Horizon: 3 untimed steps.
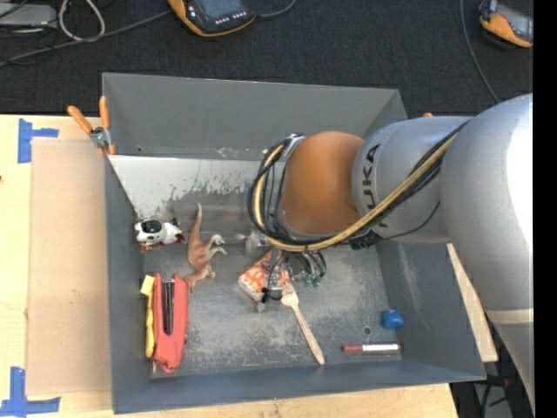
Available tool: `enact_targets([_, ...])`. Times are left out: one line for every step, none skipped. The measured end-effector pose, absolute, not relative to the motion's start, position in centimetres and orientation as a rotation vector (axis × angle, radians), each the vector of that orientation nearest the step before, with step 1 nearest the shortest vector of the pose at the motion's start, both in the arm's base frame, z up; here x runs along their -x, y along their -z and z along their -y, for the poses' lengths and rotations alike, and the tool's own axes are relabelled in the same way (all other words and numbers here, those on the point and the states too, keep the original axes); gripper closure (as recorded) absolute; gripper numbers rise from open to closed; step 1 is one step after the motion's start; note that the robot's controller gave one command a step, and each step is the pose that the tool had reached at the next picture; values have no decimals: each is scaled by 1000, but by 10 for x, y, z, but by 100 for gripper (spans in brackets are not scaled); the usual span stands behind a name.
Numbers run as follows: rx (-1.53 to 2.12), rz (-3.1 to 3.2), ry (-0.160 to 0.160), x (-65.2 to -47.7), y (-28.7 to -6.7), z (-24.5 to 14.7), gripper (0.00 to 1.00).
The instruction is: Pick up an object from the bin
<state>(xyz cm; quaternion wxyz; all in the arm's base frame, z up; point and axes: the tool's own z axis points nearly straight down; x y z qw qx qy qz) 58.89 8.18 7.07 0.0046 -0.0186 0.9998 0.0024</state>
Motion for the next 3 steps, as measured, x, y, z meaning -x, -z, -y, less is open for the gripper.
enact_targets([2,-3138,-7,-580,-65,-78,0])
enact_targets([1,-3131,-8,-591,-70,-51,0])
enact_targets([144,-3133,-11,-596,-70,-53,100])
